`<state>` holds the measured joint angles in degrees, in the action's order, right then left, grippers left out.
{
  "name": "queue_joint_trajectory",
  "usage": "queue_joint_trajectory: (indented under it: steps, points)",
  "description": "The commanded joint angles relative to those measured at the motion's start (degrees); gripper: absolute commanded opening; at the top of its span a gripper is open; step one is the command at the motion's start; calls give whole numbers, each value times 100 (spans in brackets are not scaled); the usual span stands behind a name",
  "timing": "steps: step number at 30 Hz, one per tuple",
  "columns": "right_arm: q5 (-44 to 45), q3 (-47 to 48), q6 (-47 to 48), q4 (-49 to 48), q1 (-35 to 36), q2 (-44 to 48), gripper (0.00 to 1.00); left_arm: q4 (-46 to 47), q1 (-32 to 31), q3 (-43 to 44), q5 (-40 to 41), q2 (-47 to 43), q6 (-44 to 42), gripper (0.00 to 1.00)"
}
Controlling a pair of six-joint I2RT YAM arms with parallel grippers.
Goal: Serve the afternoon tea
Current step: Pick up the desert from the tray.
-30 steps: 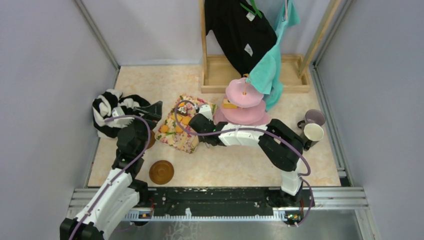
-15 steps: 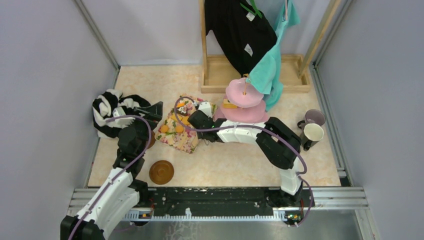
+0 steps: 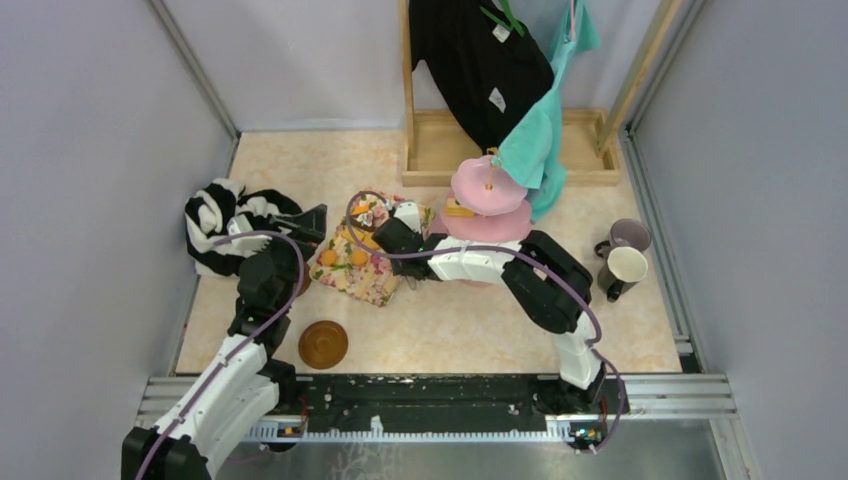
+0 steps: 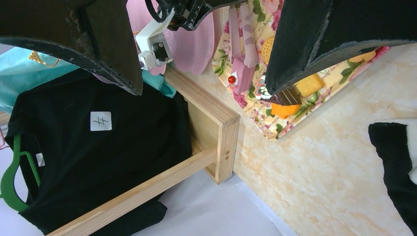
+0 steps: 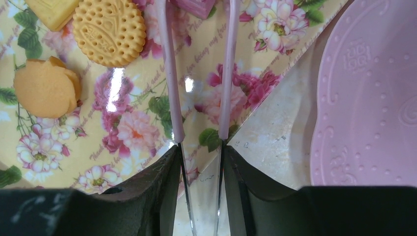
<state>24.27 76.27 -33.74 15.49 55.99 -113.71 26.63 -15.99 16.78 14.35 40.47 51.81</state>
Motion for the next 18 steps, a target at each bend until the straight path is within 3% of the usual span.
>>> queue_joint_trajectory:
  steps: [1,18]
  points:
    - [47,313,-115,-98,-109,-142,37,255,-16,-69,41,22,3,99]
    - [21,700,-167,90,-182,-393,40,416,-18,-60,59,154,-5,99]
